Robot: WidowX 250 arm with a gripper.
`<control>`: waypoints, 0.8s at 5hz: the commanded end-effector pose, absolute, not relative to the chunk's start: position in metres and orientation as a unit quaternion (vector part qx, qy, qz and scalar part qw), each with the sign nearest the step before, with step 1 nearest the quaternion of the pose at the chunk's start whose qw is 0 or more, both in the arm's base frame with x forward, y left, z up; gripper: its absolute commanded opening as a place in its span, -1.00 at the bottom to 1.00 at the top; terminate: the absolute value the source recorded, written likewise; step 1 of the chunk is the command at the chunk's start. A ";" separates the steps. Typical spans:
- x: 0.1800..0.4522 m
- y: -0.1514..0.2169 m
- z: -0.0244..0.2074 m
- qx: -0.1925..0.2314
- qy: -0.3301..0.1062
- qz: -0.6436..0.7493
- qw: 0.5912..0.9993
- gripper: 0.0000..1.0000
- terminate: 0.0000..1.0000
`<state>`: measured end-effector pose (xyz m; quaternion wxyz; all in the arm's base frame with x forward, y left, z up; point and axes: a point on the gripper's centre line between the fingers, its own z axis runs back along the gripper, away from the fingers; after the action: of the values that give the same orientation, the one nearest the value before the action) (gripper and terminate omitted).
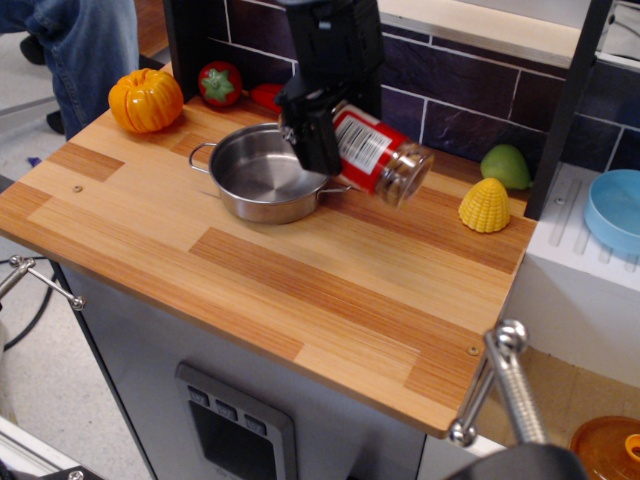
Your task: Pour almonds in pot
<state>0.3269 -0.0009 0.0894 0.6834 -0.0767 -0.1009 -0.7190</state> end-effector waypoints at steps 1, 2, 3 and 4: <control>0.335 0.021 0.116 -0.141 -0.171 -0.703 0.676 -1.00 -1.00; 0.337 0.022 0.125 -0.185 -0.228 -0.680 0.672 -1.00 -1.00; 0.336 0.025 0.134 -0.227 -0.259 -0.672 0.656 -1.00 -1.00; 0.333 0.021 0.134 -0.237 -0.276 -0.674 0.643 -1.00 -1.00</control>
<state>0.3408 0.0114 0.1274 0.6465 -0.2630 -0.2692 -0.6636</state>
